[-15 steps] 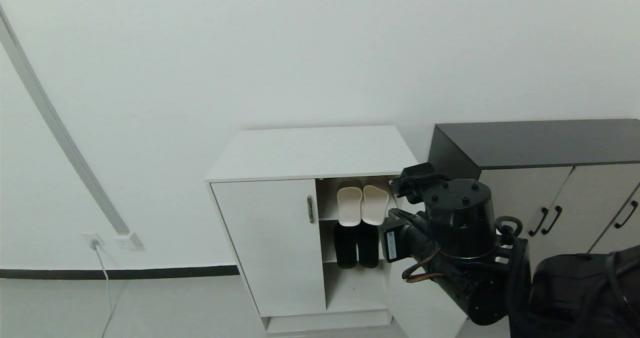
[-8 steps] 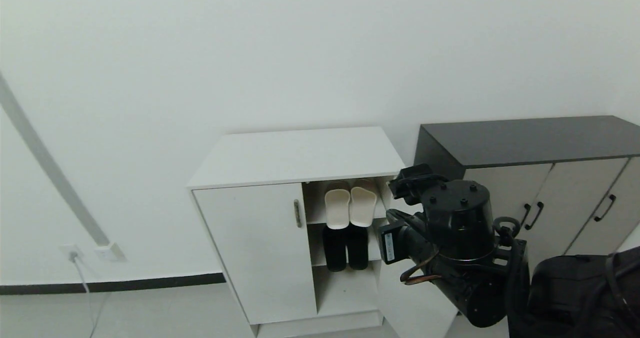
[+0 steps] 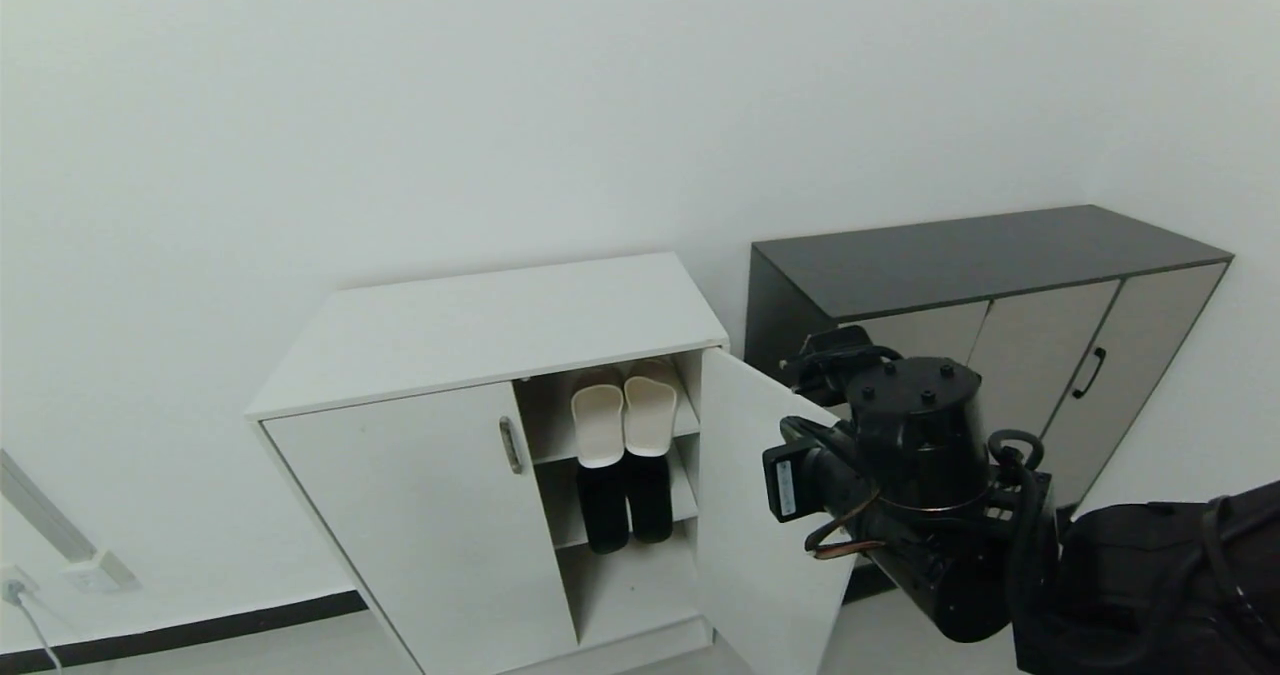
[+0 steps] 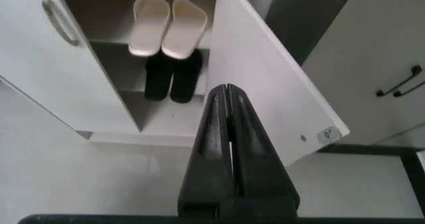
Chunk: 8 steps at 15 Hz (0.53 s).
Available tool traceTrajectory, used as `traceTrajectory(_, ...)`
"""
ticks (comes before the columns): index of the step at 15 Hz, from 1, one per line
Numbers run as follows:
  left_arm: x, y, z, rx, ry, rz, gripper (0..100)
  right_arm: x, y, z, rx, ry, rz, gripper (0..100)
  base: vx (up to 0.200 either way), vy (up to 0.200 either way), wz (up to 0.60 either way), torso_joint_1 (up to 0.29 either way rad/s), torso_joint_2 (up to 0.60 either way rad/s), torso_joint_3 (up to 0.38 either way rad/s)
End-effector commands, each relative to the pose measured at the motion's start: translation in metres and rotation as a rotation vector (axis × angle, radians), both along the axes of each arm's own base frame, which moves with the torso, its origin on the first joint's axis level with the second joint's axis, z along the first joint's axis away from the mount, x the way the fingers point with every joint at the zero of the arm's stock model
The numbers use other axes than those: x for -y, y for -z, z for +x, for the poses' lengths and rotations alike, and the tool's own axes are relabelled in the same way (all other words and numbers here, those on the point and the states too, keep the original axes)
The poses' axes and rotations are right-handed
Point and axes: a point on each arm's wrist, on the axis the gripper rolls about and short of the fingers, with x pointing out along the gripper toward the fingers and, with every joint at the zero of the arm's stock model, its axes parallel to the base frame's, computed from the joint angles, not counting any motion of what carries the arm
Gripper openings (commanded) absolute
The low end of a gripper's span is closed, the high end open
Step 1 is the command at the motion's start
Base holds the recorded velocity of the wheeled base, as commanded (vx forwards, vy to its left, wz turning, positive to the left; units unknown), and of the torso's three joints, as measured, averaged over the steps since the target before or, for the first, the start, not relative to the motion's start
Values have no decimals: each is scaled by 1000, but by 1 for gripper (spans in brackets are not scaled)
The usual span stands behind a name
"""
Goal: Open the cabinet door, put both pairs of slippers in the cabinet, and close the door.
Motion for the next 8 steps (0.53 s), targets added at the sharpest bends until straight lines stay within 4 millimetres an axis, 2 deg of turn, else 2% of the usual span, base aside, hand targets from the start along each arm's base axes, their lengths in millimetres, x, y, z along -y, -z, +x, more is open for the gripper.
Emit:
traceTrajectory(1, 0, 0, 0, -1, -2, -1, 0, 0, 0, 0, 0, 1, 0, 0, -200, 0, 0, -2, 2, -2)
traceTrajectory(3, 0, 0, 0, -1, -2, -1, 0, 0, 0, 0, 0, -1, 2, 0, -200, 0, 0, 12, 7, 2)
traceTrajectory(7, 0, 0, 0, -1, -1, 0, 0, 11, -3, 15, 9, 18, 22, 0, 0, 0, 0, 0, 0, 0)
traceTrajectory(8, 0, 0, 0, -1, -1, 0, 0, 19, -2, 32, 13, 65, 24, 0, 0, 0, 0, 0, 0, 0)
